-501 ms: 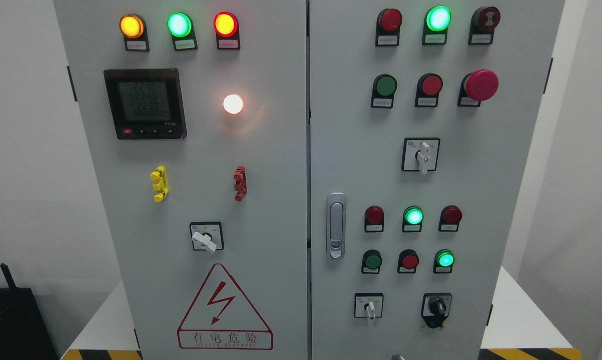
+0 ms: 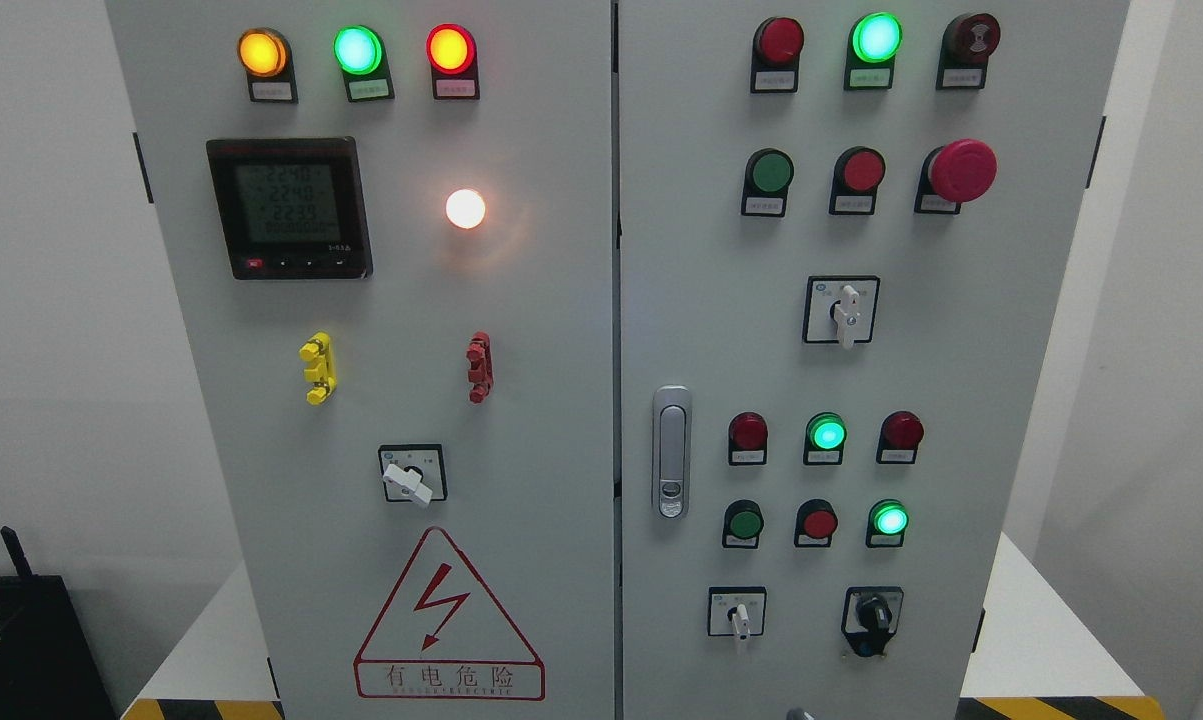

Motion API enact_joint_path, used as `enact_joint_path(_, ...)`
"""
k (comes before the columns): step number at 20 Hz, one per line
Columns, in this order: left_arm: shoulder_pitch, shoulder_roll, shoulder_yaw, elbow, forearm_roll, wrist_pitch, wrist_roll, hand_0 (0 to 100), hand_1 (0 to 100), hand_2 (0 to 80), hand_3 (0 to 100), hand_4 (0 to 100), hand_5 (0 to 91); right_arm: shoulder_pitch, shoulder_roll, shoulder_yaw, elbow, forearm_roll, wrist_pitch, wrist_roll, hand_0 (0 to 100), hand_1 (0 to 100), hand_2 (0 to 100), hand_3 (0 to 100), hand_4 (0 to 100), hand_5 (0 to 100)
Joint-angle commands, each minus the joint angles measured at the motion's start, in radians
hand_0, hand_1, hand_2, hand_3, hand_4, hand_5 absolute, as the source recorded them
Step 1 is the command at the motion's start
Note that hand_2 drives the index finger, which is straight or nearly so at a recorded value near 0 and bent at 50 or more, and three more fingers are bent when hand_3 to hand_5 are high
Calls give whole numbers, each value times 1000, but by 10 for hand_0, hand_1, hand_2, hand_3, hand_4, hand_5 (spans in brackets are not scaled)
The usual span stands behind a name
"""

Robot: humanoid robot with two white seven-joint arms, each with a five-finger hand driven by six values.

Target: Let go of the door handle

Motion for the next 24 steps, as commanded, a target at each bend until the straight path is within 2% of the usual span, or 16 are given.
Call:
enact_joint_path(1, 1, 0, 11, 17, 0, 1, 1, 120, 389, 0, 0, 0, 0, 2, 0, 3, -3, 30, 1, 0, 370, 44, 0, 87, 10, 0)
enact_joint_path(10, -1, 0, 11, 17, 0, 1, 1, 120, 389, 0, 0, 0, 0, 5, 0, 10, -3, 30, 5, -6, 367, 44, 0, 92, 21, 0)
enact_joint_path(11, 1, 0, 11, 17, 0, 1, 1, 120, 389, 0, 0, 0, 0, 7, 0, 11, -2, 33, 5, -10, 367, 45, 0, 120, 41, 0)
enact_joint_path(12, 1, 0, 11, 17, 0, 1, 1, 120, 389, 0, 0, 0, 0, 5, 0, 13, -2, 38, 4, -11, 363, 47, 0, 163, 117, 0)
enact_joint_path(14, -1, 0, 11, 17, 0, -1, 1, 120, 389, 0, 0, 0, 0, 5, 0, 23, -3, 50, -4, -19, 359, 52, 0, 237, 295, 133)
enact_joint_path(17, -1, 0, 11, 17, 0, 1, 1, 120, 389, 0, 0, 0, 0, -3, 0, 25, -3, 133, -10, -54, 356, 73, 0, 358, 390, 259)
enact_joint_path(19, 1, 0, 11, 17, 0, -1, 1, 120, 389, 0, 0, 0, 0, -9, 0, 25, 1, 202, -25, -98, 346, 122, 0, 441, 433, 335)
enact_joint_path(21, -1, 0, 11, 17, 0, -1, 1, 120, 389, 0, 0, 0, 0, -19, 0, 25, 6, 282, -36, -128, 349, 183, 0, 558, 535, 491)
enact_joint_path(22, 1, 0, 11, 17, 0, 1, 1, 120, 389, 0, 0, 0, 0, -22, 0, 25, 6, 325, -35, -134, 355, 189, 0, 566, 542, 511)
enact_joint_path(23, -1, 0, 11, 17, 0, 1, 1, 120, 389, 0, 0, 0, 0, -23, 4, 26, 4, 369, -36, -148, 365, 201, 0, 623, 594, 595)
enact_joint_path(24, 1, 0, 11, 17, 0, 1, 1, 120, 389, 0, 0, 0, 0, -23, 6, 28, 4, 412, -36, -176, 364, 210, 0, 659, 622, 652)
